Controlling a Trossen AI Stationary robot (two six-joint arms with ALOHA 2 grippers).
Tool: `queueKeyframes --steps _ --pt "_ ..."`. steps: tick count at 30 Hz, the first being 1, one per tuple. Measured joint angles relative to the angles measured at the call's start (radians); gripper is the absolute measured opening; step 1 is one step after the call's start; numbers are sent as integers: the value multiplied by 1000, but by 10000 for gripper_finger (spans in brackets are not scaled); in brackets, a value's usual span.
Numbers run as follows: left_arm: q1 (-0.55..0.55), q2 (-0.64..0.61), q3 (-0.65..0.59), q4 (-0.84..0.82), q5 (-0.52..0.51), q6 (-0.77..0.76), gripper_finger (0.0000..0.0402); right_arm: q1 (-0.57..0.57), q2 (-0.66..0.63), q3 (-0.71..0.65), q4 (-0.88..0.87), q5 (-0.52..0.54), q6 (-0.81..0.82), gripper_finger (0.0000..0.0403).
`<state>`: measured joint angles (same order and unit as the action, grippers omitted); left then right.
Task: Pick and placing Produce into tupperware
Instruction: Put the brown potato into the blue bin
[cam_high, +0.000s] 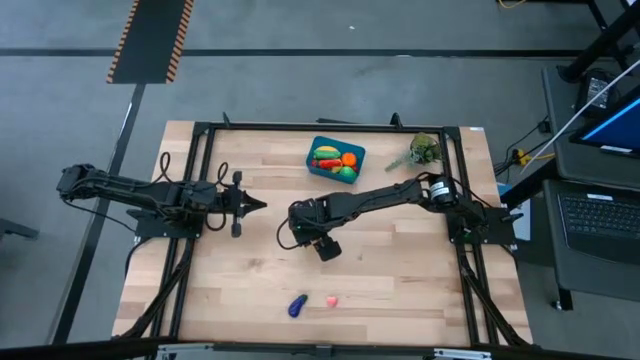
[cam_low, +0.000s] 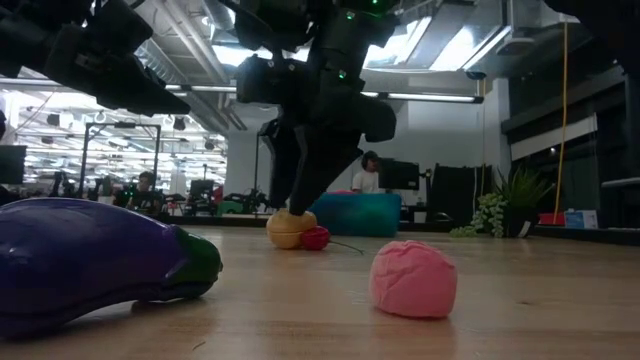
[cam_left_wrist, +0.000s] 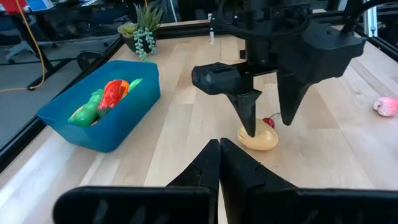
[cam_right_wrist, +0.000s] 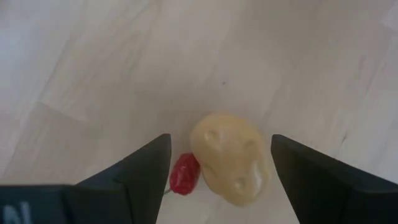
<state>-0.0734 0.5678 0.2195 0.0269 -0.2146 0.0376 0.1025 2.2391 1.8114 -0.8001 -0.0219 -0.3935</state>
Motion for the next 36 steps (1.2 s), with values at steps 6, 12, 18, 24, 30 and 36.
queueKeyframes --steps 6,12,18,24,30,36 --pt "0 0 0 0 0 0 14 -3 0 0 3 2 1 277" --pt "0 0 0 0 0 0 6 -13 0 0 3 2 0 277" --pt "0 0 0 0 0 0 6 -27 2 -1 4 2 0 277" --pt "0 0 0 -9 0 0 15 -34 49 -2 3 2 -5 277" --pt "0 0 0 -21 0 0 3 -35 65 -2 -5 2 -6 277" --pt "0 0 0 -21 0 0 9 -36 65 -2 -4 2 -6 277"
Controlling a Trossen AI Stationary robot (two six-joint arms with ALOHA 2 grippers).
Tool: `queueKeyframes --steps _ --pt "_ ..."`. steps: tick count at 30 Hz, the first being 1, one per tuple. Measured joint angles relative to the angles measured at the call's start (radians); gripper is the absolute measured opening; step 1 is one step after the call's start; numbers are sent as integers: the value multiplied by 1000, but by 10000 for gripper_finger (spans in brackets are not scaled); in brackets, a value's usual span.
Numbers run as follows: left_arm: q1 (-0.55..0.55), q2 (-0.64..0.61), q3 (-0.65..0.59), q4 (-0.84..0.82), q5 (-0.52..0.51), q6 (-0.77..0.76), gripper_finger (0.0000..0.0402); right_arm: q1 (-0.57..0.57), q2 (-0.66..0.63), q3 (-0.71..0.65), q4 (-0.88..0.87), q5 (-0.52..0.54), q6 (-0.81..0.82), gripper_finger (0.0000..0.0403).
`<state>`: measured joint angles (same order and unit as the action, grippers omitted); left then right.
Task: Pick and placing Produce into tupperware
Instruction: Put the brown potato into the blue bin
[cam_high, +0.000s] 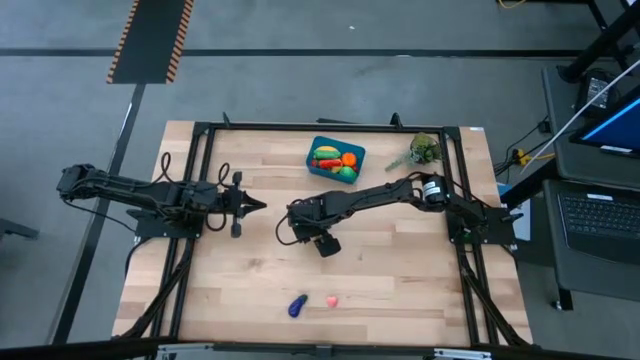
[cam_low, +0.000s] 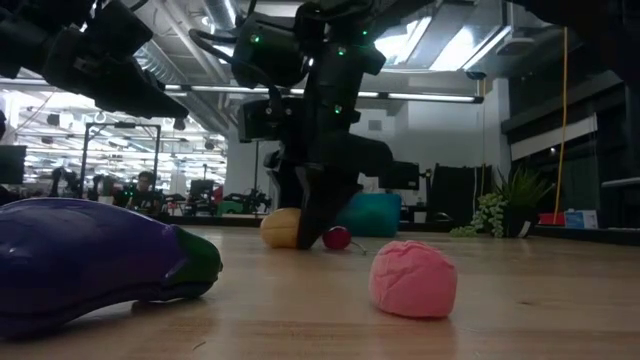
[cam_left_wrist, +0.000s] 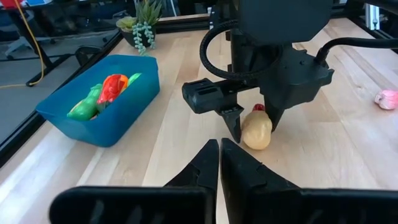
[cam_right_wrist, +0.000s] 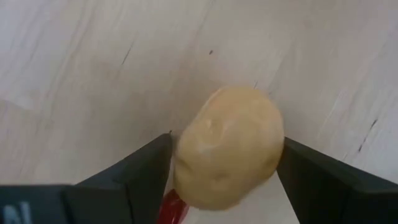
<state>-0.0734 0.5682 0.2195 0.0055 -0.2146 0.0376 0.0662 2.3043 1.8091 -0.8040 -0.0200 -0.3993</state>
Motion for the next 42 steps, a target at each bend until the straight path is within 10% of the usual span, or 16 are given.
queueKeyframes --steps 42 --pt "0 0 0 -14 0 24 14 -2 0 1 53 -27 266 228"
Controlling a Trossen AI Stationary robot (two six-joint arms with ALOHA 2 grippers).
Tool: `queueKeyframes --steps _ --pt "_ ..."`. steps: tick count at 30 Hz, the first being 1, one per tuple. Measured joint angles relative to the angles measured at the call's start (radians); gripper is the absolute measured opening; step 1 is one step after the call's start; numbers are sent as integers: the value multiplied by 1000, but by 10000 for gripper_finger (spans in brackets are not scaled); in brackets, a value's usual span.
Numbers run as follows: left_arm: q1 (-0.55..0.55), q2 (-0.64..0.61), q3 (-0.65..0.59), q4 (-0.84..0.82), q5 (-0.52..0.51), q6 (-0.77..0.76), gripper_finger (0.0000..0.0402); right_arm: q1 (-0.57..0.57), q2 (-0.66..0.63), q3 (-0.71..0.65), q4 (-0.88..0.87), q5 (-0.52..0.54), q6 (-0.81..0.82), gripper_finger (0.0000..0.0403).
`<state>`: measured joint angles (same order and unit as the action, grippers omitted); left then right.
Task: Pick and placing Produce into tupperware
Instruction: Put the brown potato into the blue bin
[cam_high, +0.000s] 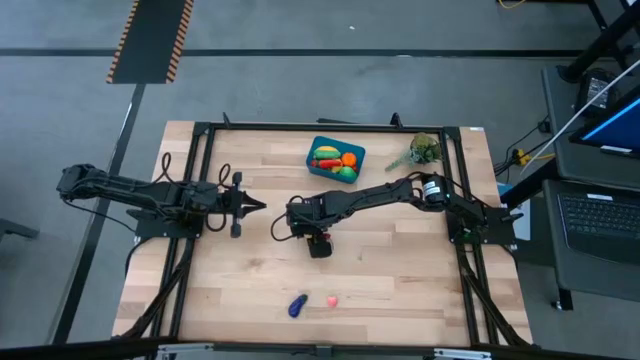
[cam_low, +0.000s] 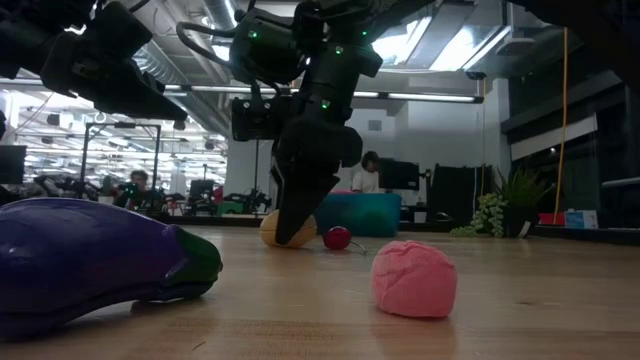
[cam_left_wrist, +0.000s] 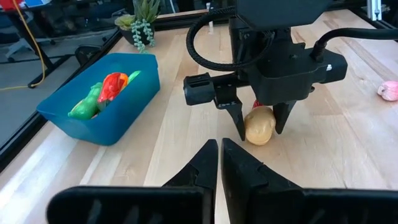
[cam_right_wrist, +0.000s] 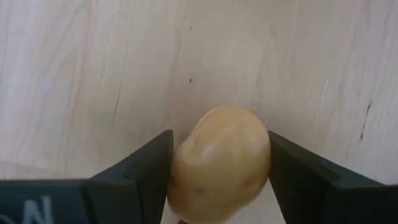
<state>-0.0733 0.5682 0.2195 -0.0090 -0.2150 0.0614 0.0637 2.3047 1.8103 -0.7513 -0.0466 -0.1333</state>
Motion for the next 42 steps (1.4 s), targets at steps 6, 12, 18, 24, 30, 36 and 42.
queueKeyframes --steps 6,12,18,24,30,36,42 --pt "0 0 0 0 0 0 15 -3 0 0 -2 0 2 226" --pt "0 0 0 0 0 0 1 -25 -4 11 -63 0 65 226" --pt "0 0 0 -2 0 1 12 -54 -45 38 -107 1 128 226" --pt "0 0 0 -6 0 11 13 -67 -80 90 -240 26 180 226" --pt "0 0 0 -6 0 28 2 -65 -135 90 -382 121 263 226" --pt "0 0 0 -6 0 54 13 -37 -191 90 -443 181 320 226" --pt "1 0 0 -6 0 55 12 -7 -273 25 -505 321 427 226"
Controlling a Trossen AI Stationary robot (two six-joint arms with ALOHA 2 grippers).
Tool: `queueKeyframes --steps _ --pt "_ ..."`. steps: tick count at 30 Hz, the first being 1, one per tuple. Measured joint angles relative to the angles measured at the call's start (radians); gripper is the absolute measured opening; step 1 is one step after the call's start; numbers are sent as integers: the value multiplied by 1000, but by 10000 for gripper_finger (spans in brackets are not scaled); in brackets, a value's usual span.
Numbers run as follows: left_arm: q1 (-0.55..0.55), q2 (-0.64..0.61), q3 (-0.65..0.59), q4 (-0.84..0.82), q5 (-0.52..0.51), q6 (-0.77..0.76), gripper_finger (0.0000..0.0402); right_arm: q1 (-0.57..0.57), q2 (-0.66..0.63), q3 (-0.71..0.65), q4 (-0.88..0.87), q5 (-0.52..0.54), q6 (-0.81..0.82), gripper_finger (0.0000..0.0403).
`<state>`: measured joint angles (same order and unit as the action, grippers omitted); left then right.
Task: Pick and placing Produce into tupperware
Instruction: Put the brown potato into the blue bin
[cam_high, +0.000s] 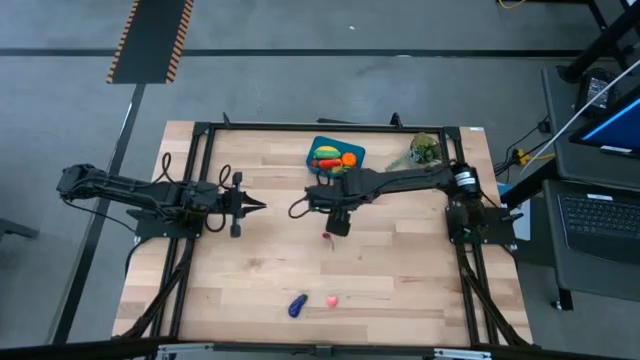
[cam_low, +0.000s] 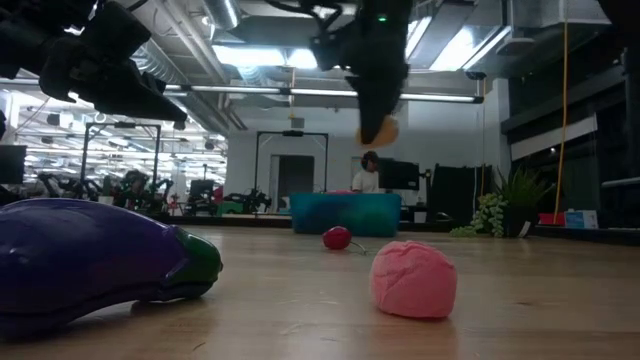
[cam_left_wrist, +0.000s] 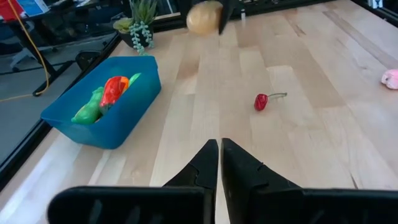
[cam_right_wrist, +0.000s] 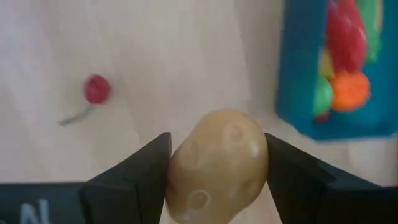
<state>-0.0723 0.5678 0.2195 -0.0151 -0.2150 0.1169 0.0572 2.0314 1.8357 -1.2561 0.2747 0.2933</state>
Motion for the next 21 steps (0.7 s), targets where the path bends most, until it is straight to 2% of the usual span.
queueKeyframes --steps 3,6,10,17,21 --pt "0 0 0 0 0 1 4 18 -72 -88 6 45 61 226" --pt "0 0 0 3 0 15 2 34 -170 -205 87 71 104 226" --pt "0 0 0 10 0 17 11 42 -319 -384 286 73 115 226" --pt "0 0 0 21 0 16 21 45 -571 -695 698 79 17 226" --pt "0 0 0 23 0 16 24 44 -685 -850 846 79 -12 226"
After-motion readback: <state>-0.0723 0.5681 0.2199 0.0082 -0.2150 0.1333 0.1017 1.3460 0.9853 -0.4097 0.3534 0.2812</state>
